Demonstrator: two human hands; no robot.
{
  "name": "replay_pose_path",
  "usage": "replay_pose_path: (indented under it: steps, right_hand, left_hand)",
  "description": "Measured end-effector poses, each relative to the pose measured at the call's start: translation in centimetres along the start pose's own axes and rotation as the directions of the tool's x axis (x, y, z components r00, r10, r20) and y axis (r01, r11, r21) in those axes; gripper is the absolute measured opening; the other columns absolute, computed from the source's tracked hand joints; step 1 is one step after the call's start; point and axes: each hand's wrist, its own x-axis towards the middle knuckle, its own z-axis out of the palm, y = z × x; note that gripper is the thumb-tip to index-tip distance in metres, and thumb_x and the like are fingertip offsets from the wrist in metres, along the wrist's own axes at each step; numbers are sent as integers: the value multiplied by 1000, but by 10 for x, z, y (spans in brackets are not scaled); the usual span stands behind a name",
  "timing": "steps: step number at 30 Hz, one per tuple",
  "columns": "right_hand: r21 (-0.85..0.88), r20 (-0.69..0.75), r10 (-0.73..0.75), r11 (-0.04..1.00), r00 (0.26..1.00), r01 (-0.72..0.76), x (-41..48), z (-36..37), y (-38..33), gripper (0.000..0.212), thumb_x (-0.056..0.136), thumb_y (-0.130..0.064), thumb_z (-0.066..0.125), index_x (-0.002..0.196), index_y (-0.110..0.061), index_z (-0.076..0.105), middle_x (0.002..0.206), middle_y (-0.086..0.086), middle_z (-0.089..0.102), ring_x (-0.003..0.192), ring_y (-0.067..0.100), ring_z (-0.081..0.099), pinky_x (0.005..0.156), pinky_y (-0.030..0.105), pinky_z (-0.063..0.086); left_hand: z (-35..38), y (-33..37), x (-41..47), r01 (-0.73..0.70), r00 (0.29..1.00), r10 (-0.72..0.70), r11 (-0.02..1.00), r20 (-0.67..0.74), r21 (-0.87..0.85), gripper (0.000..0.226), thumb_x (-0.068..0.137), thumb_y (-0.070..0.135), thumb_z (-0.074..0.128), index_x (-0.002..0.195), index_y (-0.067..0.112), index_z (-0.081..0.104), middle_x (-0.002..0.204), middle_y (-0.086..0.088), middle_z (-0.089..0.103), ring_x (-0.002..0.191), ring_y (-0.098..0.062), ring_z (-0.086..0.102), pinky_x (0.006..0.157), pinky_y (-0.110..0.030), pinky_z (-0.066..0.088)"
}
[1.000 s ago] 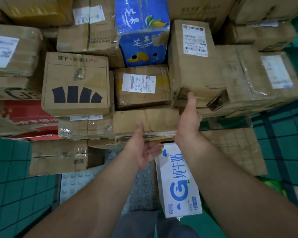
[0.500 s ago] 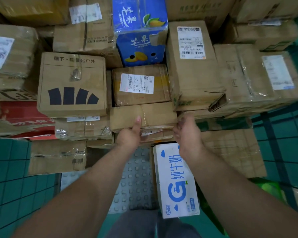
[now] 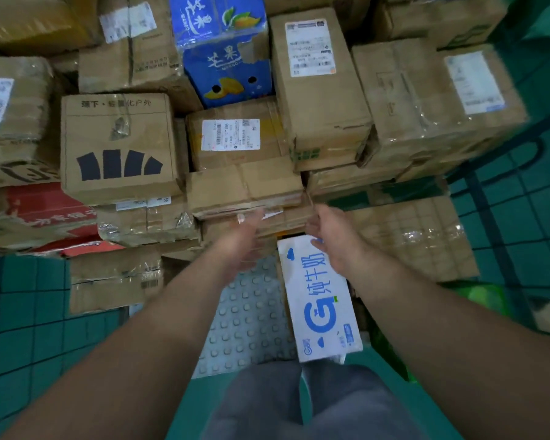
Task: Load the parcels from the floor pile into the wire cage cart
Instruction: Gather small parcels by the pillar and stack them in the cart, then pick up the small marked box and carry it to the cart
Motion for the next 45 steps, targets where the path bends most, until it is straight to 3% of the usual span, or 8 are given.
replay_pose_path:
  steps: [4, 7, 14, 23, 29, 34, 39, 45]
  right_hand:
    - [48, -46, 104, 994, 993, -102, -31, -35, 54, 29, 106, -29, 47, 125, -13, 64, 110, 2, 69, 93, 16, 64, 87, 35, 51]
    - [99, -62, 182, 980, 981, -175, -53, -60, 94, 30, 105, -27, 49, 124, -9, 65, 98, 6, 67, 78, 17, 58, 68, 30, 46]
    - [112, -186, 123, 988, 975, -104, -120, -127, 149, 14, 101, -20, 53, 94, -13, 64, 87, 10, 66, 60, 15, 54, 50, 22, 37]
    - [441, -502, 233, 897, 833, 15, -232, -193, 227, 24, 102, -24, 52, 108, -5, 65, 94, 8, 67, 70, 18, 54, 58, 26, 36]
    - [642, -611, 385, 752, 692, 148, -324, -229, 310, 18, 102, -21, 50, 111, -12, 62, 91, 4, 65, 64, 13, 54, 56, 24, 34]
    - [722, -653, 491, 633, 577, 279, -394, -266, 387, 23, 102, -28, 50, 115, -15, 64, 96, 0, 70, 74, 15, 59, 63, 27, 40]
    - [739, -672, 553, 542, 493, 400, -443, -310, 457, 16, 101, -24, 54, 103, -14, 66, 91, 3, 67, 74, 18, 56, 65, 27, 40]
    - [755, -655, 575, 506, 490, 416, -487, -413, 543, 17, 101, -25, 52, 103, -15, 65, 101, 6, 71, 82, 20, 60, 79, 34, 47]
  left_hand:
    - [38, -50, -43, -4, 999, 4, 1000, 49, 12, 44, 97, 59, 56, 115, 20, 67, 112, -1, 74, 101, -21, 69, 88, -40, 55]
    - [71, -91, -75, 33, 992, -32, 999, 124, -11, 34, 100, 49, 57, 111, 19, 69, 109, -3, 73, 98, -20, 69, 83, -36, 52]
    - [125, -119, -132, -75, 962, 22, 980, 272, 184, 23, 100, 37, 60, 100, 16, 68, 94, -3, 70, 78, -19, 65, 73, -31, 46]
    - [177, -121, -177, -418, 841, 158, 798, 518, 435, 19, 99, 28, 64, 90, 12, 67, 89, -9, 70, 81, -22, 63, 62, -26, 45]
    - [253, -182, -254, -603, 679, 65, 618, 731, 504, 15, 101, 24, 61, 92, 12, 65, 86, -7, 66, 70, -16, 59, 49, -21, 42]
    - [308, -251, -312, -709, 563, -50, 484, 825, 513, 18, 97, 32, 67, 90, 15, 66, 87, -3, 70, 68, -16, 60, 62, -29, 41]
    - [363, -308, -357, -745, 547, -123, 379, 828, 549, 19, 98, 31, 64, 89, 14, 65, 88, -1, 69, 76, -19, 60, 66, -30, 41]
    - [459, -382, -411, -749, 576, -103, 331, 811, 574, 20, 100, 32, 61, 100, 13, 67, 99, -3, 70, 81, -18, 64, 70, -31, 44]
